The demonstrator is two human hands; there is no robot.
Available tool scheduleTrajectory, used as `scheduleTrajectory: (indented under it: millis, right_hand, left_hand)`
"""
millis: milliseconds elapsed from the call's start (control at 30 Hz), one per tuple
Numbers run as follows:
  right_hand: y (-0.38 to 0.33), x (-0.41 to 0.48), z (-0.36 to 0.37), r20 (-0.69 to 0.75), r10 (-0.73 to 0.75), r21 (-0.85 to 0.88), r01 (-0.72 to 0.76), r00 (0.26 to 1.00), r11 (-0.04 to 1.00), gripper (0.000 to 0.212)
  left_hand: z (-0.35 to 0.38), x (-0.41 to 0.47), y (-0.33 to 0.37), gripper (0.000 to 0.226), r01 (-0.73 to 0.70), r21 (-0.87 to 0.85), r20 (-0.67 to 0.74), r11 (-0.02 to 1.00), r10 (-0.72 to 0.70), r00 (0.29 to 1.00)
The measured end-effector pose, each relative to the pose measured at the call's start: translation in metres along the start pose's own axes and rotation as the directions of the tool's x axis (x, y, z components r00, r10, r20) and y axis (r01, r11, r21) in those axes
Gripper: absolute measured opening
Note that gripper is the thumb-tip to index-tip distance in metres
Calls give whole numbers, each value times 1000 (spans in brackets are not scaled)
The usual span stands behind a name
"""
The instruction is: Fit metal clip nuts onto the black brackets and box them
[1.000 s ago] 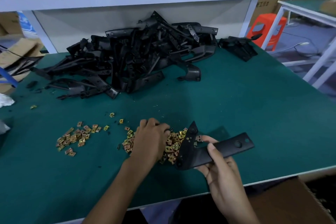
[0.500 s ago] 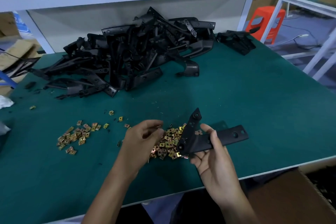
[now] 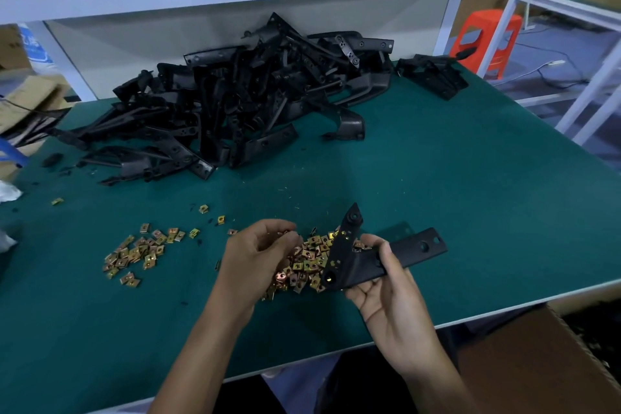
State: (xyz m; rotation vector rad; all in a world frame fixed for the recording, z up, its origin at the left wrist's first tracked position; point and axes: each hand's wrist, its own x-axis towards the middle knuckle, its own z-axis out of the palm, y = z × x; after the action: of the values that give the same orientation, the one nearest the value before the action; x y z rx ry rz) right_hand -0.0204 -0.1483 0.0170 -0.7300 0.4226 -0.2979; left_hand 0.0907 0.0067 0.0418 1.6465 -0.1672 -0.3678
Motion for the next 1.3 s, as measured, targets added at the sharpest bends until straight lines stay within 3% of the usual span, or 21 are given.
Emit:
scheduleTrajectory:
  millis: [200,433,700,933,1167,1300]
  right_hand:
    - [1,1,-2,12,-1,-5,2,1000,1000,28]
    - [1,2,-4,25,-3,-7,3,1000,1000,29]
    - [1,1,-4,38,-3,-2,4,999,1000,28]
    - [0,0,-3,40,3,19,-4,999,1000,27]
    - [-1,-1,-2,52,-2,20,1,999,1000,26]
    - [1,-1,-2,46,-9,7,8,999,1000,18]
  left_hand:
    - [1,3,0,4,39,-52,7,998,-38,999]
    - [2,2,-2,7,-29,105,-18,994,31,999]
    - [5,2,4,29,-34,209,-75,977,51,996]
    - [6,-7,10,15,-74,190,-58,979,86,995]
    - [13,-34,10,41,96,-84,93,992,-88,992]
    - [14,-44,14,34,100,-149,223,984,-65,973]
